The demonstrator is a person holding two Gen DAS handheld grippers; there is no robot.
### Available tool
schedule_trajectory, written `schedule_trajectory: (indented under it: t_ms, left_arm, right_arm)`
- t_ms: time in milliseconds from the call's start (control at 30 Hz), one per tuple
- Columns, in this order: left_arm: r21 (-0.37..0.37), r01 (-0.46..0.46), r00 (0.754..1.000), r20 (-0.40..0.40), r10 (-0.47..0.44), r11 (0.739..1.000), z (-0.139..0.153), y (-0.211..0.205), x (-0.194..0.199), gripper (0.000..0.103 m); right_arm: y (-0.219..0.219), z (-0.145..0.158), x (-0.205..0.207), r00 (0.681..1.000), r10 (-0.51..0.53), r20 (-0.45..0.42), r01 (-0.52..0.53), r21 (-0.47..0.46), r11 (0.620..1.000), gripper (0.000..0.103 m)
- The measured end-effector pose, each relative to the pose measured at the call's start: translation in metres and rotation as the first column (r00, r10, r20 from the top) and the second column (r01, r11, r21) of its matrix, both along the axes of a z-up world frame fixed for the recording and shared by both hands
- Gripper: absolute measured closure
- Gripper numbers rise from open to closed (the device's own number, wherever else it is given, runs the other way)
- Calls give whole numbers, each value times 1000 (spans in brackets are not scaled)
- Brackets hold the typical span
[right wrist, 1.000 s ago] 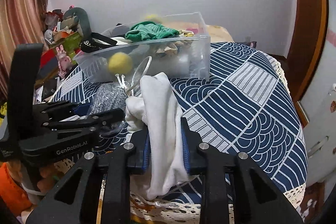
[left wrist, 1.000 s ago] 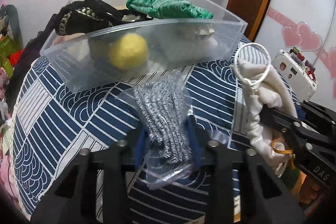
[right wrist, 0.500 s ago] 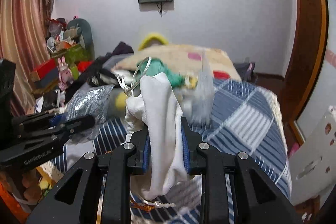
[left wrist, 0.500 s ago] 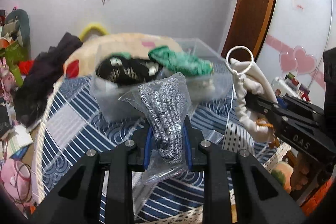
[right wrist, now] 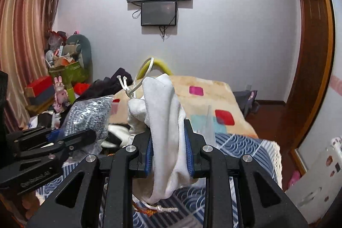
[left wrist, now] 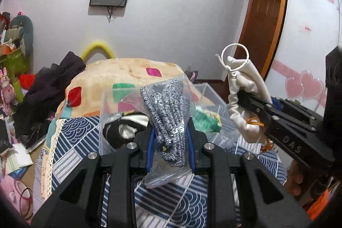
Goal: Organize soft objects
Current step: 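Lower the grey glove into the box with the left tool while the right tool drops the pouch in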
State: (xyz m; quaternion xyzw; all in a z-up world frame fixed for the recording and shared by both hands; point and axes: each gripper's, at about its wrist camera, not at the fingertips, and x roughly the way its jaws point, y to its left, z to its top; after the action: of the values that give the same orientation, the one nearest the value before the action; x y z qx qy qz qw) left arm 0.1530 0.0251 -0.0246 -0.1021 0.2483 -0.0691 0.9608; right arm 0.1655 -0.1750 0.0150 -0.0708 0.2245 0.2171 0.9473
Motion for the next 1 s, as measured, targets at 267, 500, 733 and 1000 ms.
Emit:
schedule_trajectory:
  t_ms: [267,500,733,1000]
  left_arm:
    - [-6,9,999,-47,-9,1000,-12,2,42,78]
    - [37,28,990,-140,-23,999,-46,-11,73,78]
    - [10,26,982,-186,-24,1000,-61,-4,77,72]
    - [19,4,995,-100,-2,1000,-37,2,44,57]
  right_arm:
    - [19,-17,23,1000,-13,-18,12,-73,997,81]
    - [29,-47,41,994,-12,-105,-2,-137,991,80]
    - [19,-46,49,987,-14,-163,-5,-120,993,67]
    - [4,-25,33,991,-10,-137,-1,-76,997,53]
